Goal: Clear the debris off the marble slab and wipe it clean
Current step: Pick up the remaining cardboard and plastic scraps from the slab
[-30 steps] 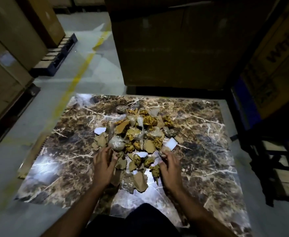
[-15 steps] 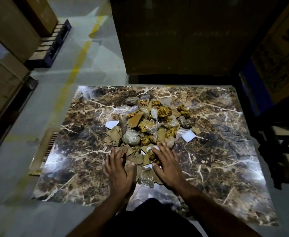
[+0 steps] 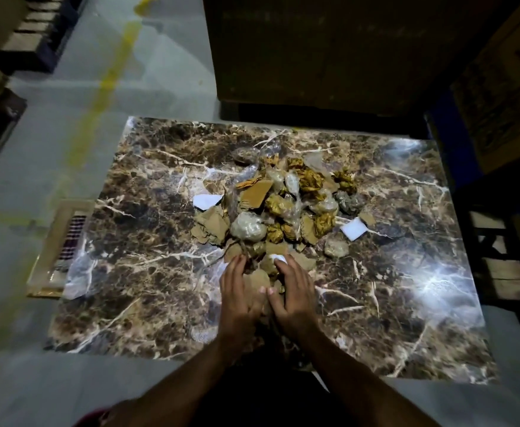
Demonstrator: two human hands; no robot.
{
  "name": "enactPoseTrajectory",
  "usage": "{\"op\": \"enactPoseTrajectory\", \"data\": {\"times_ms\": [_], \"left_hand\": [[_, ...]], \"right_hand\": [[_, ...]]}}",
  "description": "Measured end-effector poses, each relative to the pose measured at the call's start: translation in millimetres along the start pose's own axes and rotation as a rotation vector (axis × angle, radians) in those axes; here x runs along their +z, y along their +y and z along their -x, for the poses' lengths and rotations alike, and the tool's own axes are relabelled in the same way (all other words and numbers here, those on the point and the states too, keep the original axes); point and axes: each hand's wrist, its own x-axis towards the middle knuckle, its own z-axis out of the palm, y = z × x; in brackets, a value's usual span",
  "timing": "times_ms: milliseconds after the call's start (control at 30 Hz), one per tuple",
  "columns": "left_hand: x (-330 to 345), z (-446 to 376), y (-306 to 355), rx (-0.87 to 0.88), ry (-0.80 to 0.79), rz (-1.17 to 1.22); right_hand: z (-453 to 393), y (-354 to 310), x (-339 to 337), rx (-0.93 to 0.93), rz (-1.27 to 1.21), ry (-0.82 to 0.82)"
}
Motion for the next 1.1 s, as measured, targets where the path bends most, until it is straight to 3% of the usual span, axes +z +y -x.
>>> {"op": "enactPoseTrajectory", "data": {"times_ms": [167,400,600,867,1100], "left_hand": [[22.7,-4.1,26.4,-0.183,0.152,0.308],[12.4,-10.4,57.2,-0.168,0.208,0.442],[0.6,-25.4,90.7,-0.092,0.162,0.512],[-12.4,-32.0,138.1,-0.163,0.125,0.666],[-10.6,-41.5,155.1,-0.076,0.186,0.678]], "right_hand": [[-6.0,-23.6,22.2,0.144,-0.278,0.246],[-16.3,-58.2,3.3,0.204,-0.569,0.266],[-32.9,-82.9,-24.9,0.173,-0.663,0.323],[-48.4,-107.1,-55.0,0.105,-0.693,0.385],[-55.4,-118.2,-75.1,0.088,-0.760,0.439]]}}
